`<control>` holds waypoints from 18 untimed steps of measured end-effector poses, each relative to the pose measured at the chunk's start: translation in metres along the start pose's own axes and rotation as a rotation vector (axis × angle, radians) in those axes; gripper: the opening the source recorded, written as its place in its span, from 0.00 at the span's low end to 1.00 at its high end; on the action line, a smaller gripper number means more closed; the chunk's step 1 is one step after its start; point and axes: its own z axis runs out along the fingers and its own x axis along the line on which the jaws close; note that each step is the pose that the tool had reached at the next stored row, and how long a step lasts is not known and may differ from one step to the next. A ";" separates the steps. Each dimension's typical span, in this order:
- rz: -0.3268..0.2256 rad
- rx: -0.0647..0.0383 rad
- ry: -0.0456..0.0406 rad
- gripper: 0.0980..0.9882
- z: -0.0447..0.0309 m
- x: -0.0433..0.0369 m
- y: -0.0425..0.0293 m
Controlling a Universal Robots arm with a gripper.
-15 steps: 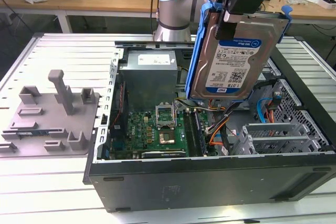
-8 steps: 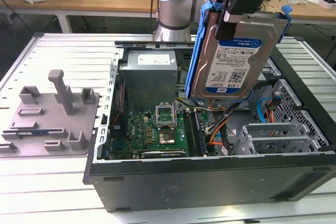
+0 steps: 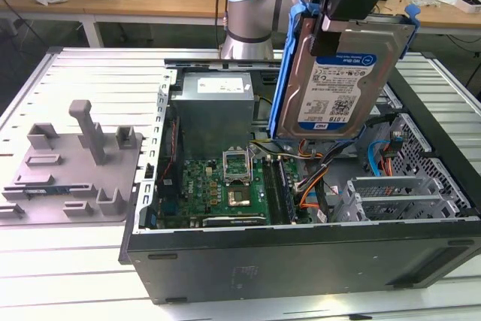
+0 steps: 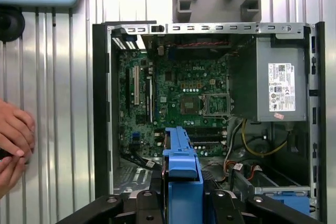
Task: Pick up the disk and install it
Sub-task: 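Insert the disk into the insertion slot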
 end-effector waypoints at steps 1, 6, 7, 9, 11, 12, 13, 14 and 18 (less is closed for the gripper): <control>0.000 0.000 -0.0058 0.30 0.0003 0.0016 0.0001; 0.000 0.000 -0.0118 0.30 0.0010 0.0054 0.0003; 0.000 0.000 -0.0116 0.30 0.0010 0.0054 0.0003; -0.001 0.000 -0.0117 0.30 0.0010 0.0055 0.0003; -0.001 0.000 -0.0116 0.30 0.0010 0.0055 0.0003; -0.001 0.000 -0.0115 0.30 0.0012 0.0055 0.0002; -0.001 0.006 -0.0115 0.30 0.0013 0.0055 0.0002; -0.001 0.022 -0.0125 0.30 0.0015 0.0057 0.0003; -0.001 0.028 -0.0125 0.30 0.0016 0.0098 0.0003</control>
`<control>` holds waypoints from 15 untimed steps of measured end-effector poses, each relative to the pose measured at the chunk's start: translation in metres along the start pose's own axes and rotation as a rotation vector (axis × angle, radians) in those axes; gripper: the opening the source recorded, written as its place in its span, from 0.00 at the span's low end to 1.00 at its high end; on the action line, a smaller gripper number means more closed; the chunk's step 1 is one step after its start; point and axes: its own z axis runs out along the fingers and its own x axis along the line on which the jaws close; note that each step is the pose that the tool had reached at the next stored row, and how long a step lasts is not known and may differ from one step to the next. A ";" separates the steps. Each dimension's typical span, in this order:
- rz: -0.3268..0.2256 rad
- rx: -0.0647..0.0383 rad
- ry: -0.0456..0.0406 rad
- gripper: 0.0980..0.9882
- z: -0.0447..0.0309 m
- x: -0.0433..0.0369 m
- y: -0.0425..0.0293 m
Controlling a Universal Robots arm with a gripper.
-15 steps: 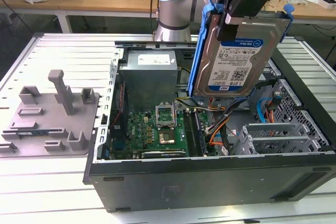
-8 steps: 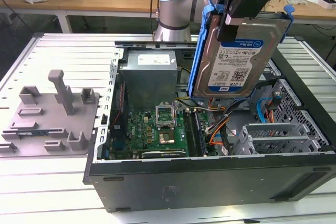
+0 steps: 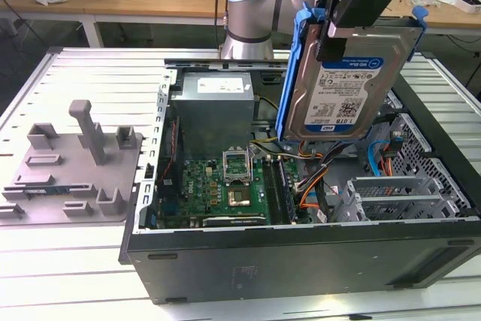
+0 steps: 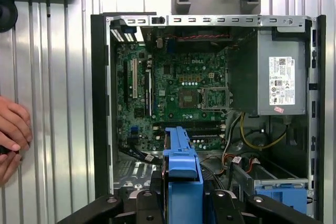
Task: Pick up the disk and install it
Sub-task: 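Insert the disk into the insertion slot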
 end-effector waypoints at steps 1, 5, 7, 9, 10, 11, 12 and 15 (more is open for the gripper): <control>0.000 0.000 0.0008 0.30 0.0000 0.0021 -0.0001; 0.000 0.000 0.0008 0.30 0.0013 0.0111 -0.0016; 0.000 0.000 0.0007 0.30 0.0023 0.0145 -0.0067; 0.000 0.000 0.0008 0.30 0.0030 0.0167 -0.0138; 0.001 0.000 0.0008 0.30 0.0033 0.0179 -0.0184; 0.000 0.000 0.0008 0.30 0.0037 0.0194 -0.0248; 0.000 0.000 0.0009 0.30 0.0040 0.0207 -0.0308; 0.000 0.000 0.0009 0.30 0.0044 0.0232 -0.0427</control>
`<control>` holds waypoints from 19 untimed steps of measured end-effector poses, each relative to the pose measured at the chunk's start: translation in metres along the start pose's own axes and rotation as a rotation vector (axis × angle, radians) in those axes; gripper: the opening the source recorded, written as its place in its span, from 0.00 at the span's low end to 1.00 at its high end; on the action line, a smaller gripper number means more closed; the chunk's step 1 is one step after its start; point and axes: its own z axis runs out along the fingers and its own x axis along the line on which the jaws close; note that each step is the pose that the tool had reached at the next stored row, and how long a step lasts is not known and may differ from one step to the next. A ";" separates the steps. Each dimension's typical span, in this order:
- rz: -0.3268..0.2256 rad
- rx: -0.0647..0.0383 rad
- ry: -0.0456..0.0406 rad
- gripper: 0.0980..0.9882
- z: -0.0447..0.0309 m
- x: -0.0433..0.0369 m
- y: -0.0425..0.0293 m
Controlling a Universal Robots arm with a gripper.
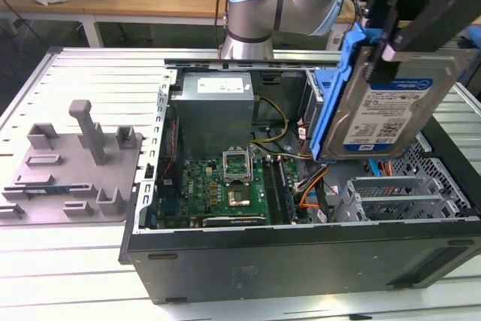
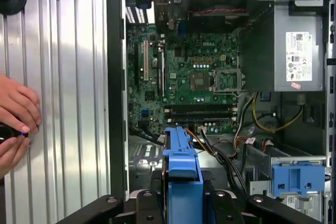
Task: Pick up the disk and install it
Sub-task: 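Insert the disk into the insertion slot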
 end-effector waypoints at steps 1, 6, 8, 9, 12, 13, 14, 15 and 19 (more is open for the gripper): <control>0.000 0.000 0.0000 0.30 0.0002 0.0007 -0.0029; 0.000 0.000 -0.0001 0.30 0.0014 0.0039 -0.0323; 0.000 0.000 -0.0001 0.30 0.0020 0.0045 -0.0412; 0.000 0.000 -0.0001 0.30 0.0022 0.0047 -0.0438; 0.000 0.000 -0.0002 0.30 0.0031 0.0050 -0.0528; 0.000 0.000 -0.0003 0.30 0.0036 0.0050 -0.0555; 0.000 0.000 0.0002 0.30 0.0042 0.0049 -0.0575; 0.000 0.000 0.0001 0.30 0.0047 0.0049 -0.0579; 0.000 0.000 -0.0001 0.30 0.0049 0.0050 -0.0582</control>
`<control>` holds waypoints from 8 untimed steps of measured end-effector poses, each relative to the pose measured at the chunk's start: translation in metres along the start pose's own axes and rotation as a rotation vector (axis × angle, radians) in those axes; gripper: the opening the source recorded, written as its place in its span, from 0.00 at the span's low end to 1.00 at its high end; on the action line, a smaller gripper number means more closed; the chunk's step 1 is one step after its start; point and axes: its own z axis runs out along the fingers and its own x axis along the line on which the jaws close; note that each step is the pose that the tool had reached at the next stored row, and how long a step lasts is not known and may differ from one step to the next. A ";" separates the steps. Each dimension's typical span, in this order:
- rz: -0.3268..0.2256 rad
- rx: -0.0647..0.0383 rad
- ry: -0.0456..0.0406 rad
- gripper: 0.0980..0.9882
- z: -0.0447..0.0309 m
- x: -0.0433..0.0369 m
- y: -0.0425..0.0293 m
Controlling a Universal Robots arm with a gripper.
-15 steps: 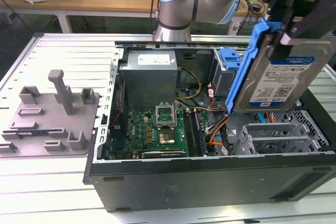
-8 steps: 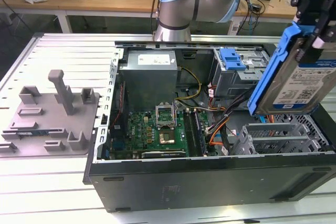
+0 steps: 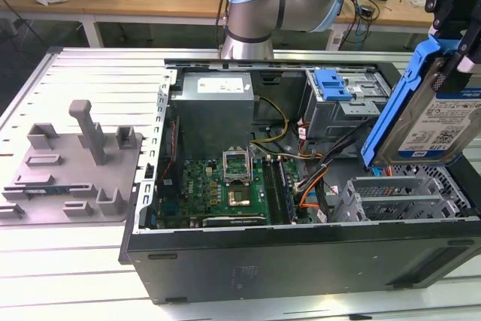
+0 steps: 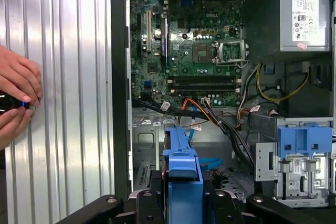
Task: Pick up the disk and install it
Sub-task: 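Insert the disk into the insertion slot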
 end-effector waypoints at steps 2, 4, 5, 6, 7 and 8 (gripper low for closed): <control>0.000 0.000 0.0000 0.30 0.0002 0.0000 0.0000; 0.000 0.000 -0.0001 0.30 0.0007 0.0000 0.0000; 0.000 0.000 0.0000 0.30 0.0009 0.0000 0.0000; 0.000 0.000 -0.0001 0.30 0.0013 0.0000 0.0000; 0.000 0.000 0.0000 0.30 0.0018 0.0001 0.0000; 0.000 0.000 0.0001 0.30 0.0023 0.0001 -0.0002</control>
